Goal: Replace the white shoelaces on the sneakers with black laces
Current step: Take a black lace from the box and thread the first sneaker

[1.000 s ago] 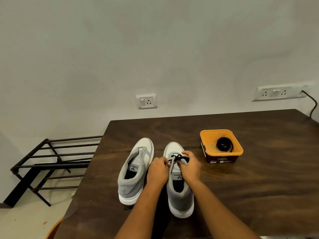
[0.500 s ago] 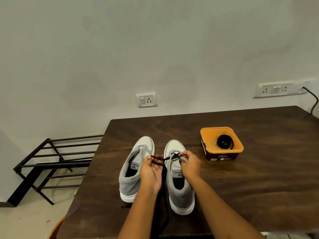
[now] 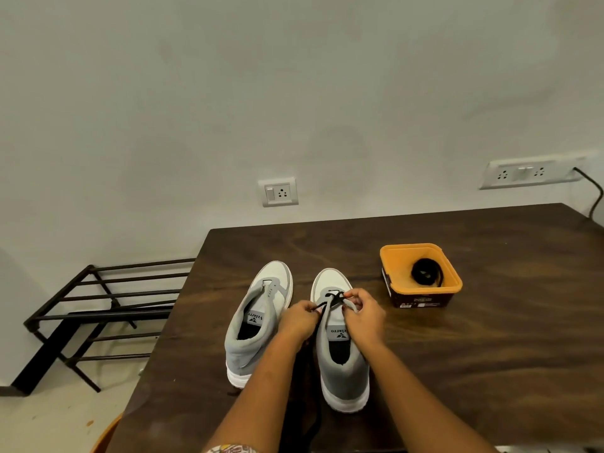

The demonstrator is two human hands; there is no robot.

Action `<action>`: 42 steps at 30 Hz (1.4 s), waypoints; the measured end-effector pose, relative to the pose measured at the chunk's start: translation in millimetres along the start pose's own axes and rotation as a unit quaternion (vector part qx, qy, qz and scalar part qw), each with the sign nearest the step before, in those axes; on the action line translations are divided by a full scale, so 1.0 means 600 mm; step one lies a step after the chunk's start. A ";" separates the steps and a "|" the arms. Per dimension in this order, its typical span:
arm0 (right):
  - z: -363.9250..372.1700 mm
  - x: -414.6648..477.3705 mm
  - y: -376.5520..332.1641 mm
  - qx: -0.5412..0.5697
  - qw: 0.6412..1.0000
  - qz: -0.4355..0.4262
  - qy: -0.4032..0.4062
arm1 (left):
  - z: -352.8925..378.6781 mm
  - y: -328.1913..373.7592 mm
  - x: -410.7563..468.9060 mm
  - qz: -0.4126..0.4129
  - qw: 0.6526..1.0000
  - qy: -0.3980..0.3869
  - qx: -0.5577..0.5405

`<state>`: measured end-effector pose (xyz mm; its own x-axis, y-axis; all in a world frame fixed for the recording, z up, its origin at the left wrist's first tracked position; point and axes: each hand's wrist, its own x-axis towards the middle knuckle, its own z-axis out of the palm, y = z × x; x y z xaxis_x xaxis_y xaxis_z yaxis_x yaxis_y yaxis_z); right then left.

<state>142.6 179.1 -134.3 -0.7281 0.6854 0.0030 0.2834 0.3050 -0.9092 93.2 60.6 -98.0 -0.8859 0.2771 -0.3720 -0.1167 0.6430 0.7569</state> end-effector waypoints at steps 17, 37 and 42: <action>-0.034 0.006 -0.102 0.199 0.948 -0.004 -0.248 | -0.042 0.127 -0.016 0.126 0.949 -0.062 -0.281; -0.145 0.077 -0.109 -0.201 0.979 0.037 0.024 | -0.097 0.083 -0.031 0.028 0.862 0.161 -0.480; -0.179 0.081 -0.054 -0.106 0.978 0.144 0.108 | -0.109 0.053 -0.035 -0.041 0.820 0.196 -0.536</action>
<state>164.9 273.7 -60.0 -0.4572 0.8797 -0.1308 0.5969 0.1944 -0.7784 78.6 28.5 -30.7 -0.9072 -0.1209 -0.4030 -0.3249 -0.4071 0.8536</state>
